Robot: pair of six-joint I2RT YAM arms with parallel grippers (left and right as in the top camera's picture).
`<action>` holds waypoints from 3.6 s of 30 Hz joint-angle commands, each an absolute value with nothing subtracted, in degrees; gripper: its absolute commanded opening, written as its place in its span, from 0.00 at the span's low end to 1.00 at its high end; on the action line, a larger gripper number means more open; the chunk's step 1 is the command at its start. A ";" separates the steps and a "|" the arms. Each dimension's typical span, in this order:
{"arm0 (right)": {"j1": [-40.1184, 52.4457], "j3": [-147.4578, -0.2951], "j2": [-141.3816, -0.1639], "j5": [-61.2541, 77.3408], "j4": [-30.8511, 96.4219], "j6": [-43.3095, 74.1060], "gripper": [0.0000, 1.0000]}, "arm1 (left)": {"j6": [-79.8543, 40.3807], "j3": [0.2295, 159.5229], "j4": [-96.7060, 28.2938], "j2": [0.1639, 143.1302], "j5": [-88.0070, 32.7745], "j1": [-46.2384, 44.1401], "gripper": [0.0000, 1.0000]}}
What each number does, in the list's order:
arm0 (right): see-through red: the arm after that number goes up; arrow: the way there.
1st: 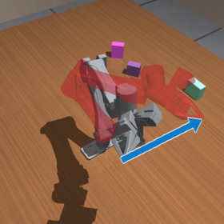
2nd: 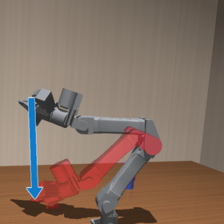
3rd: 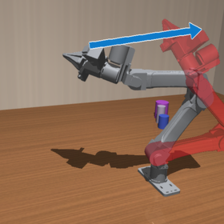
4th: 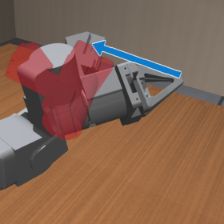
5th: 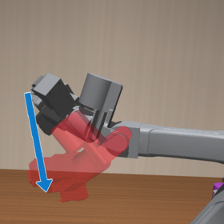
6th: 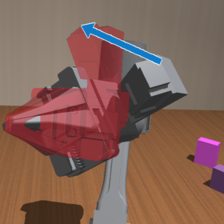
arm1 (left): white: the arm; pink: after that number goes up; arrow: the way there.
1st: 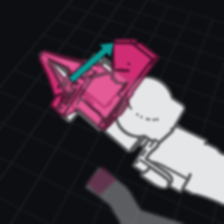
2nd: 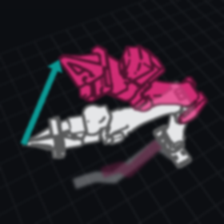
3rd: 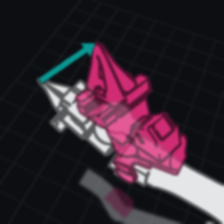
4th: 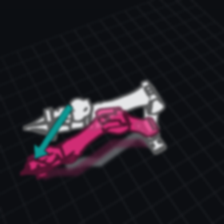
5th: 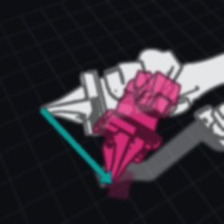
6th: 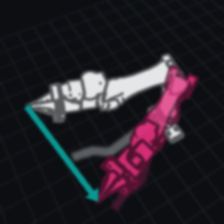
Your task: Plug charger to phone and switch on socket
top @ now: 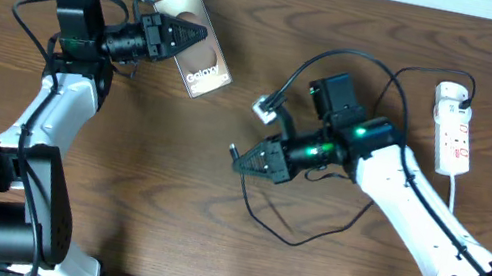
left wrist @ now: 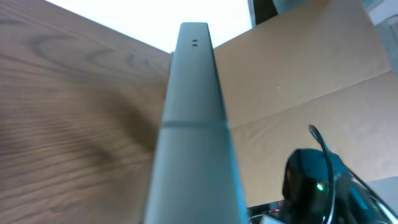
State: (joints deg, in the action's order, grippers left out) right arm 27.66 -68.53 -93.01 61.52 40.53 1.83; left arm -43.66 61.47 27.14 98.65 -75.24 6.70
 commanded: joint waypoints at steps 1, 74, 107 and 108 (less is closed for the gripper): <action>25.43 -69.36 -95.35 72.03 37.82 -0.21 0.01 | -48.23 62.06 29.36 98.72 -77.58 6.96 0.07; 29.43 -69.38 -115.52 85.43 -30.87 44.31 0.01 | -48.12 62.06 33.95 98.72 -89.30 11.38 0.07; 29.47 -69.43 -115.52 83.94 -35.42 47.75 0.01 | -49.25 62.06 33.93 98.72 -86.56 9.78 0.07; 29.23 -69.43 -115.52 83.92 -35.40 47.75 0.01 | -49.25 62.06 33.95 98.72 -86.80 9.78 0.07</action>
